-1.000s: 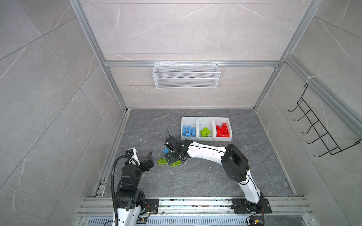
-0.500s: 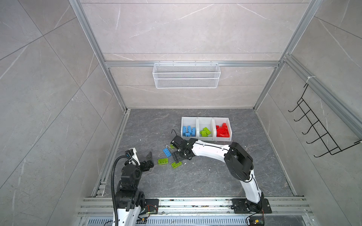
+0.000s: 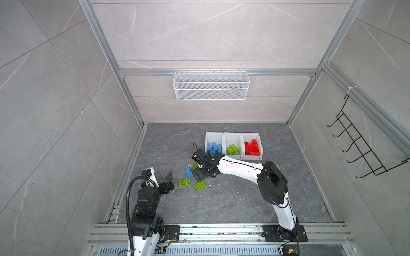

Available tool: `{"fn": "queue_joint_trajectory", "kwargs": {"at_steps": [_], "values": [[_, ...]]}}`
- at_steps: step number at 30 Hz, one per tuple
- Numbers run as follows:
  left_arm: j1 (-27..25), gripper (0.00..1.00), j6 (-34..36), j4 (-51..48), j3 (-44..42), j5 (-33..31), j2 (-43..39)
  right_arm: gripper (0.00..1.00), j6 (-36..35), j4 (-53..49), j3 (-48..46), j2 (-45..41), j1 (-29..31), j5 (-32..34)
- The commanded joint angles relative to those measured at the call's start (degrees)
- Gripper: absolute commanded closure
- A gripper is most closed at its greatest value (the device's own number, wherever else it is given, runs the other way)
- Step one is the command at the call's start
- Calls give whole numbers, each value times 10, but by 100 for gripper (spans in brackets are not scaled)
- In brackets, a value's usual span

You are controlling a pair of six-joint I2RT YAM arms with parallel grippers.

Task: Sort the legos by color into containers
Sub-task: 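Lower the right gripper and close it on the upside-down blue brick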

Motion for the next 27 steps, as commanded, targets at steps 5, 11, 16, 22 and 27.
{"fn": "queue_joint_trajectory", "kwargs": {"at_steps": [5, 11, 16, 22, 27], "values": [[0, 0, -2, 7, 1, 8, -6, 11, -55, -57, 34, 41, 3, 9], [0, 0, -2, 6, 1, 9, -5, 16, -64, -64, 52, 66, 2, 7], [0, 0, -1, 6, 1, 8, -5, 26, -64, -66, 61, 72, 2, 9], [0, 0, -1, 6, 1, 7, -6, 45, -57, -56, 43, 36, -1, 29], [0, 0, -2, 7, 1, 5, -2, 55, -37, 8, -20, -48, -35, -31]]}}
